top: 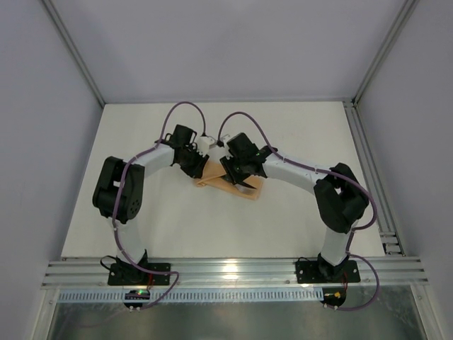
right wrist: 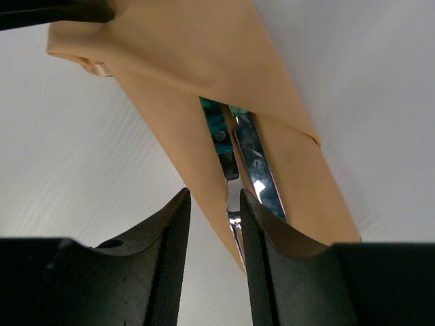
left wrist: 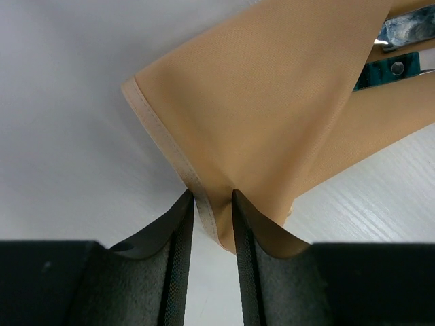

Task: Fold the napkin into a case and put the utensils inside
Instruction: Stuff the fork into the folded napkin.

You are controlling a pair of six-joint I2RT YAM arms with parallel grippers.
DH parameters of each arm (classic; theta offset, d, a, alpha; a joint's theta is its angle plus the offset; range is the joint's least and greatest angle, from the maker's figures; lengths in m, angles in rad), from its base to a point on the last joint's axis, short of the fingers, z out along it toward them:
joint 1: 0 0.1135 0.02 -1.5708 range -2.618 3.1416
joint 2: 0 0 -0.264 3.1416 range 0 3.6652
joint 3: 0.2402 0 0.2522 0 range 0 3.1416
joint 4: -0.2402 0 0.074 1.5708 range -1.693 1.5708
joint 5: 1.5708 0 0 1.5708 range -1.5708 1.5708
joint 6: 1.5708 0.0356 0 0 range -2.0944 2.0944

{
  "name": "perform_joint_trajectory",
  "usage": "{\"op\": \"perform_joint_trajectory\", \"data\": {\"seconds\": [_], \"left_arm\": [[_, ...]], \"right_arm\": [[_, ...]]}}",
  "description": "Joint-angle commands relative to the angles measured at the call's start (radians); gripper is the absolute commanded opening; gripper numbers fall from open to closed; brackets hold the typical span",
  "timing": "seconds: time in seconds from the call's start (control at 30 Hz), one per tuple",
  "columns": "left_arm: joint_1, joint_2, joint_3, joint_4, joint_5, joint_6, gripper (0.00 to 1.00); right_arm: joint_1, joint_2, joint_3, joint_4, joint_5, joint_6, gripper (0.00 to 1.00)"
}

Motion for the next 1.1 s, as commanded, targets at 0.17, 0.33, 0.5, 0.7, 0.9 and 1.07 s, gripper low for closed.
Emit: {"op": "perform_joint_trajectory", "data": {"seconds": [0.17, 0.33, 0.5, 0.7, 0.9, 1.07], "left_arm": [[0.001, -0.067, 0.022, -0.031, 0.007, 0.008, 0.32], [0.003, -0.083, 0.022, -0.035, -0.001, 0.007, 0.32], [0.009, -0.081, 0.023, -0.034, -0.014, 0.011, 0.32], [0.013, -0.084, 0.016, -0.024, -0.025, 0.003, 0.46], [0.021, -0.096, 0.011, -0.003, -0.018, -0.015, 0.41], [0.027, -0.076, 0.008, 0.003, 0.004, -0.027, 0.24]], "right_arm": [[-0.002, 0.093, 0.025, 0.076, -0.005, -0.074, 0.40], [0.000, 0.107, 0.009, 0.076, -0.021, -0.103, 0.38], [0.000, 0.104, -0.007, 0.073, -0.020, -0.134, 0.33], [0.001, 0.118, -0.004, 0.050, -0.028, -0.172, 0.32], [0.007, 0.135, 0.014, 0.019, -0.020, -0.212, 0.25], [0.012, 0.138, 0.023, 0.016, -0.037, -0.246, 0.17]]}}
